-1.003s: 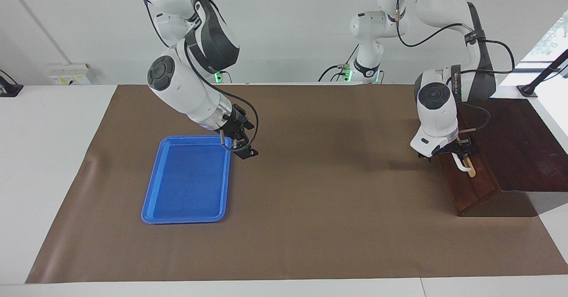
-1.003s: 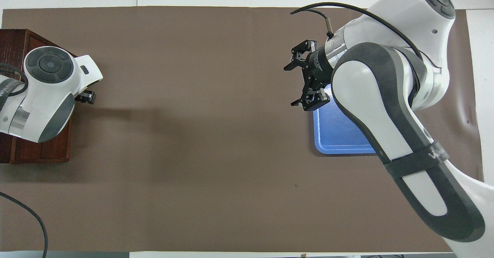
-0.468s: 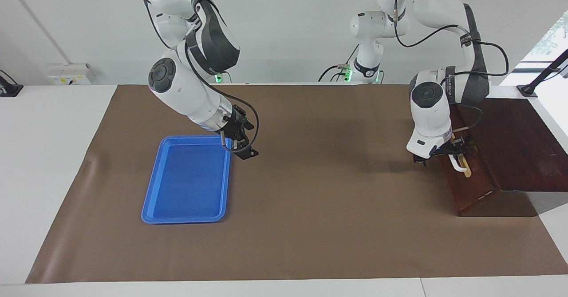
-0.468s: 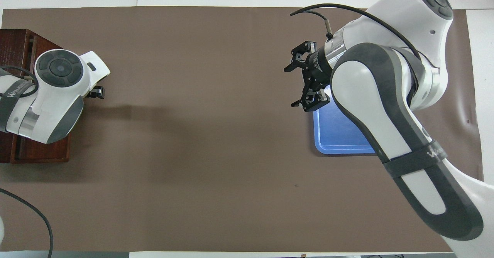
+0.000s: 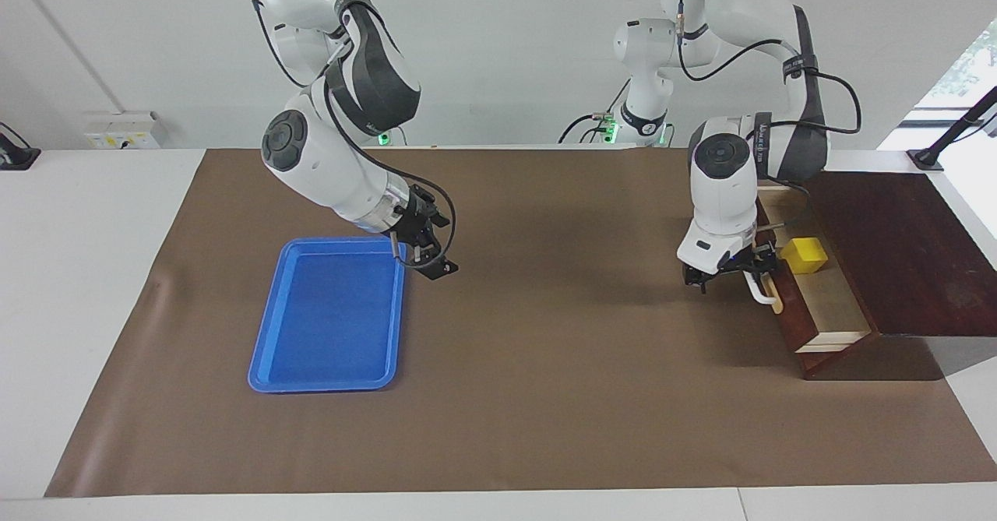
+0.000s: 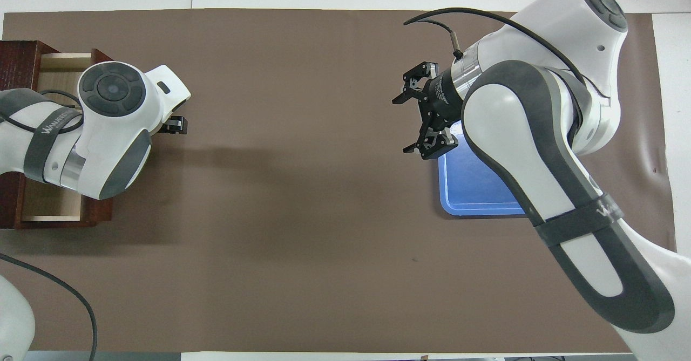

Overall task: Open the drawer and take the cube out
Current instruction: 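Lower the left gripper into the drawer toward the yellow cube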

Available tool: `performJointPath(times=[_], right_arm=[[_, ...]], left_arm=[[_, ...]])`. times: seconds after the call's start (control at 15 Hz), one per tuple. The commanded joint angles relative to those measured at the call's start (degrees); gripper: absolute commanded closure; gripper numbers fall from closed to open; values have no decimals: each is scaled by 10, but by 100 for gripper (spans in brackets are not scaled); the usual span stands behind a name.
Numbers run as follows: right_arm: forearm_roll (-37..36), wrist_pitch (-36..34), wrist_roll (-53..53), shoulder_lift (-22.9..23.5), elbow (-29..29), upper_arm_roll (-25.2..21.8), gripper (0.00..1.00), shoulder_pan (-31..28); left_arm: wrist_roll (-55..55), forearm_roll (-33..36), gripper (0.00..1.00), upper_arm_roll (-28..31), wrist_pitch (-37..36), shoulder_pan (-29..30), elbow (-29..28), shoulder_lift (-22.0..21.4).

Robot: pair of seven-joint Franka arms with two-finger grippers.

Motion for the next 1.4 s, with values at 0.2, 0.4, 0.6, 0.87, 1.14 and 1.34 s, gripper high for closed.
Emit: performJointPath(times=[0.2, 0.4, 0.6, 0.87, 1.14, 1.34], right_arm=[[15, 14, -29, -4, -16, 1, 3, -1], [15, 15, -29, -4, -16, 1, 3, -1], [16, 24, -29, -3, -15, 1, 3, 1], [32, 24, -19, 30, 38, 0, 3, 15], [28, 2, 24, 86, 124, 0, 4, 25], [25, 7, 25, 86, 122, 0, 4, 30]], left_arm=[[-15, -39, 0, 1, -21, -48, 28, 20], [-24, -48, 0, 2, -24, -53, 30, 20], [-26, -84, 0, 2, -71, -44, 82, 19], [-69, -156, 0, 9, -171, -25, 196, 19], [-83, -200, 0, 10, -196, 67, 201, -15], [-161, -235, 0, 9, -201, 135, 192, -34]])
